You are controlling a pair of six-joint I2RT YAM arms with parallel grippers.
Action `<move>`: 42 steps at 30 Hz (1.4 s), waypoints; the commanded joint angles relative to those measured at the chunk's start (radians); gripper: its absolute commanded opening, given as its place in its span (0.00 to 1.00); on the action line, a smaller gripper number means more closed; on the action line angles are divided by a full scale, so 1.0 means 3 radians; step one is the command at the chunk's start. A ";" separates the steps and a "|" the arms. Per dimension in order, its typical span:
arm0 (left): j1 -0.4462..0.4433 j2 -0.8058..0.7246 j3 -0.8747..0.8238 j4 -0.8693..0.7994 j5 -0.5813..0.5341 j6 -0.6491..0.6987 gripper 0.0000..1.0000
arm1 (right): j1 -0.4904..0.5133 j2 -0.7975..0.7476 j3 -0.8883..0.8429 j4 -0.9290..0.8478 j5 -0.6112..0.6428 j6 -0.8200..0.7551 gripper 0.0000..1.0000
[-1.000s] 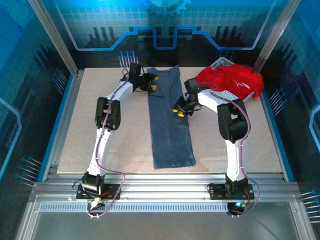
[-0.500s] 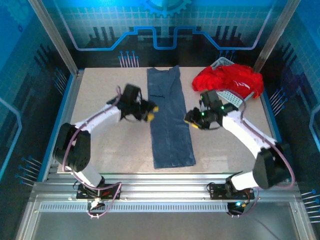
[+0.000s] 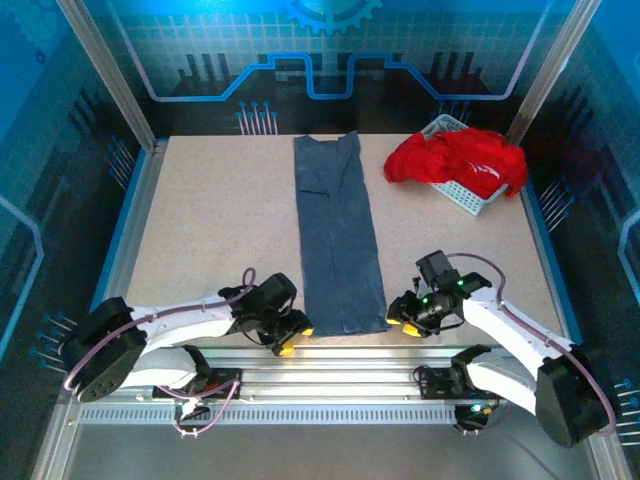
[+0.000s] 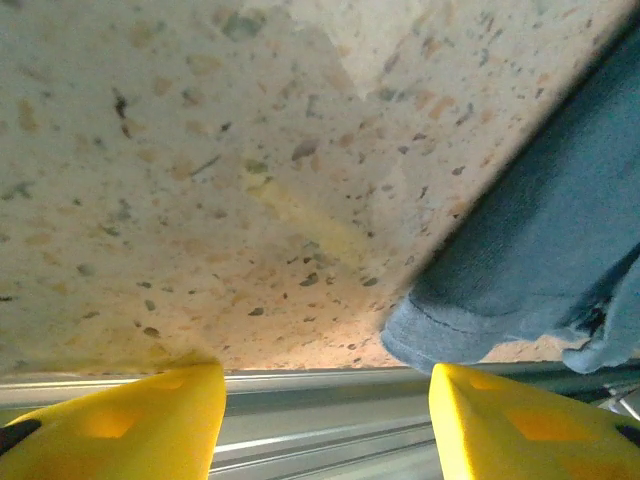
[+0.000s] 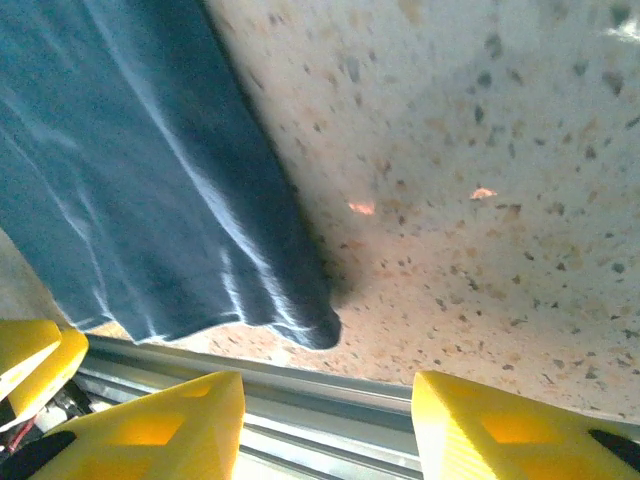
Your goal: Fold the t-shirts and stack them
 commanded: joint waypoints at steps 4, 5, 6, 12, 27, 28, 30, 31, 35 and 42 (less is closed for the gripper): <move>-0.0234 0.0378 0.0046 0.0636 -0.0406 -0.0408 0.53 | -0.0208 -0.0075 -0.0168 0.0259 -0.0307 -0.0222 0.50; -0.0235 0.0418 0.0073 0.0657 -0.0435 -0.0395 0.53 | -0.0213 -0.0046 -0.0172 0.0291 -0.0319 -0.0236 0.49; -0.0232 0.0438 0.0091 0.0700 -0.0484 -0.0396 0.53 | -0.0219 0.0005 -0.0171 0.0337 -0.0335 -0.0245 0.49; -0.0237 0.0334 0.0199 0.0614 -0.0666 -0.0432 0.52 | -0.0210 0.0338 -0.0097 0.0514 -0.0366 -0.0284 0.47; -0.0191 0.0379 0.0340 0.0521 -0.0580 -0.0291 0.52 | 0.0074 0.0898 -0.0060 0.0968 -0.0297 -0.0046 0.33; -0.0191 0.0442 0.0365 0.0499 -0.0545 -0.0275 0.50 | 0.0092 0.0919 -0.0044 0.0978 -0.0305 -0.0040 0.33; -0.0199 0.0511 0.0424 0.0372 -0.0527 -0.0240 0.48 | 0.0132 0.0947 -0.0002 0.0980 -0.0313 -0.0022 0.33; -0.0201 0.0525 0.0465 0.0239 -0.0534 -0.0215 0.46 | 0.0157 0.0956 0.0026 0.0976 -0.0306 -0.0006 0.32; -0.0202 0.0481 0.0618 -0.0248 -0.0655 -0.0112 0.46 | 0.0220 0.0965 0.0102 0.0906 -0.0247 0.0012 0.33; -0.0227 0.0410 0.0982 -0.0999 -0.0875 0.0051 0.49 | 0.0301 0.1079 0.0164 0.0900 -0.0216 0.0034 0.33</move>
